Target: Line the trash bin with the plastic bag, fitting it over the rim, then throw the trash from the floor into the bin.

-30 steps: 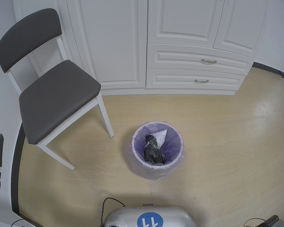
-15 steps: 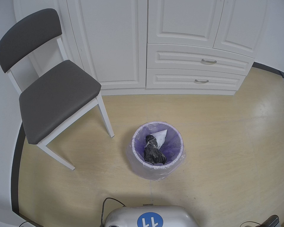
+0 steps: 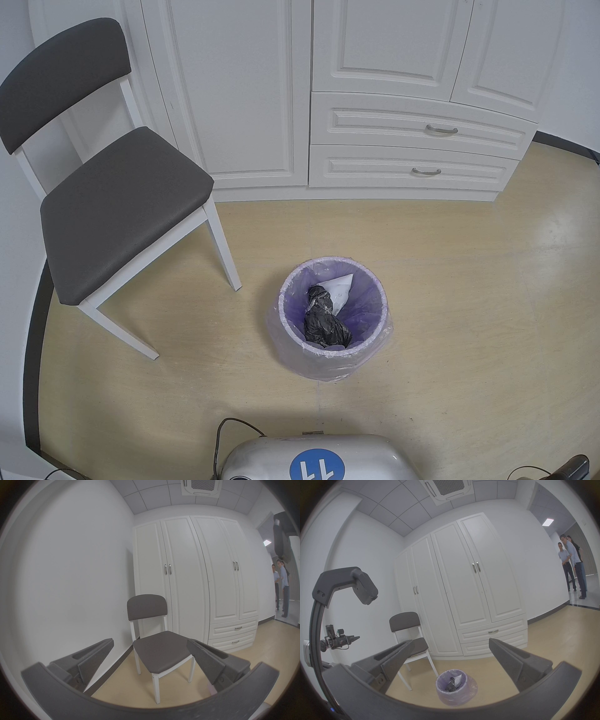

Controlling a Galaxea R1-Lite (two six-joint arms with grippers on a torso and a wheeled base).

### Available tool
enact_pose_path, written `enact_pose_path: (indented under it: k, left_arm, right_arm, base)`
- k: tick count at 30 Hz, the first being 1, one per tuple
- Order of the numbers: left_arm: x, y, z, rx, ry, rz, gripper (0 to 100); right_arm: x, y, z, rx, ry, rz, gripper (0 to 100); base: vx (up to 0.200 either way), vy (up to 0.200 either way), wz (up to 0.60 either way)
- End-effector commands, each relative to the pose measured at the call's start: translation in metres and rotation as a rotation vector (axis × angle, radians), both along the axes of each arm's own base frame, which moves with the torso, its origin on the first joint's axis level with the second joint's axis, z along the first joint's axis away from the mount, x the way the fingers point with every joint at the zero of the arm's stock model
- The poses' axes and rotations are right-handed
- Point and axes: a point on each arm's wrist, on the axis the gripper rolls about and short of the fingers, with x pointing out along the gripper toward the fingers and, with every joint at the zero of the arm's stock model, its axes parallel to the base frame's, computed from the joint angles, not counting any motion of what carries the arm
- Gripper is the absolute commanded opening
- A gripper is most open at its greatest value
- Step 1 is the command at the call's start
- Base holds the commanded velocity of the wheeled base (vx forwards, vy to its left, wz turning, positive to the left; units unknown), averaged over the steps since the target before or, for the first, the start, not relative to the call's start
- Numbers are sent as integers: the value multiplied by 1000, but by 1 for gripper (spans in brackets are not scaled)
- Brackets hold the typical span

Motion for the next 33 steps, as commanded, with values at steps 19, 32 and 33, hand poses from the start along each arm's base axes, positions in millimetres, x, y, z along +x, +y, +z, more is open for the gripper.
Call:
enact_pose_path:
  k: [19, 32, 33]
  left_arm:
    - [29, -3, -54, 29, 65, -135, 100]
    - [35, -4, -73, -45, 209, -171, 100]
    - [35, -4, -74, -47, 225, -171, 100]
  right_arm:
    - [23, -7, -47, -80, 117, -402, 100]
    - [32, -7, -71, -73, 233, -408, 100]
    - [33, -7, -73, -78, 253, -408, 100]
  base:
    - [0, 0, 0]
    - [0, 0, 0]
    - [0, 0, 0]
